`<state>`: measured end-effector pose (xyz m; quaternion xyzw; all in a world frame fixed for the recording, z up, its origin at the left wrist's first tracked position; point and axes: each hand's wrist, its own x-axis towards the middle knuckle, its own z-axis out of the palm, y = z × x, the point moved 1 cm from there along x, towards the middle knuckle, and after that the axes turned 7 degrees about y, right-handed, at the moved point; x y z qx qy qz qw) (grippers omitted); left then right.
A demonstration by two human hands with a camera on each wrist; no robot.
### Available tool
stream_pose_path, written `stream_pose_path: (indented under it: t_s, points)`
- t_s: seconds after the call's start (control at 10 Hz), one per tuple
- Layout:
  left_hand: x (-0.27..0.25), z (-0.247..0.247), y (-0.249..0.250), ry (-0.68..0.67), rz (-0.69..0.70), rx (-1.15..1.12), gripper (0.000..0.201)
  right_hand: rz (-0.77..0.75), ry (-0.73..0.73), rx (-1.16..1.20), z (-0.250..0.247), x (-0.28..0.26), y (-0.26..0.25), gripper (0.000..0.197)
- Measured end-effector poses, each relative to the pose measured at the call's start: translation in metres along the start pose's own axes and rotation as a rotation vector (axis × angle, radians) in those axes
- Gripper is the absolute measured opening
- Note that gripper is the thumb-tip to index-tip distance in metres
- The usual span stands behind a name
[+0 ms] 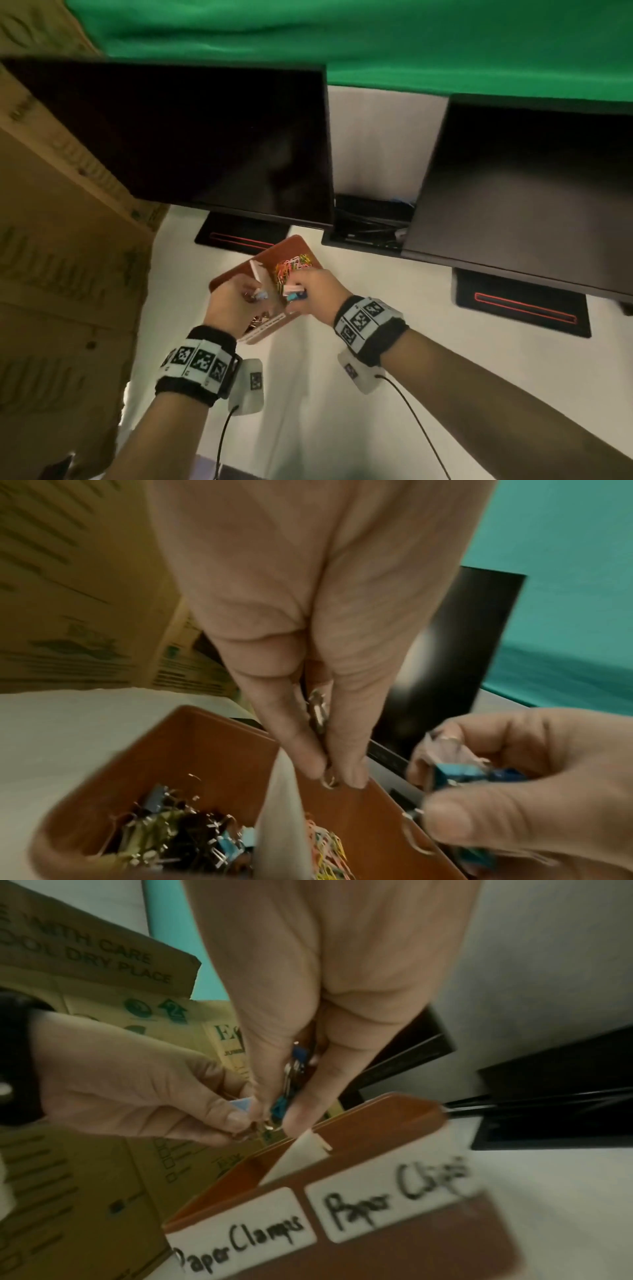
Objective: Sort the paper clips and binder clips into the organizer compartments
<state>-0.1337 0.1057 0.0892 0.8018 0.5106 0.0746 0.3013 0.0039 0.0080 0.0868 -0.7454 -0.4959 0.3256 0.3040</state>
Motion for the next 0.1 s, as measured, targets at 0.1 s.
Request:
stream_pose_path:
  t_s: [0.1]
  points:
    - [0.0148,-0.0154,-0.0157,0.064,-0.055,-0.037,0.029,0.048,-0.007,0.012,0.028,0.0288,-0.0283,0.031]
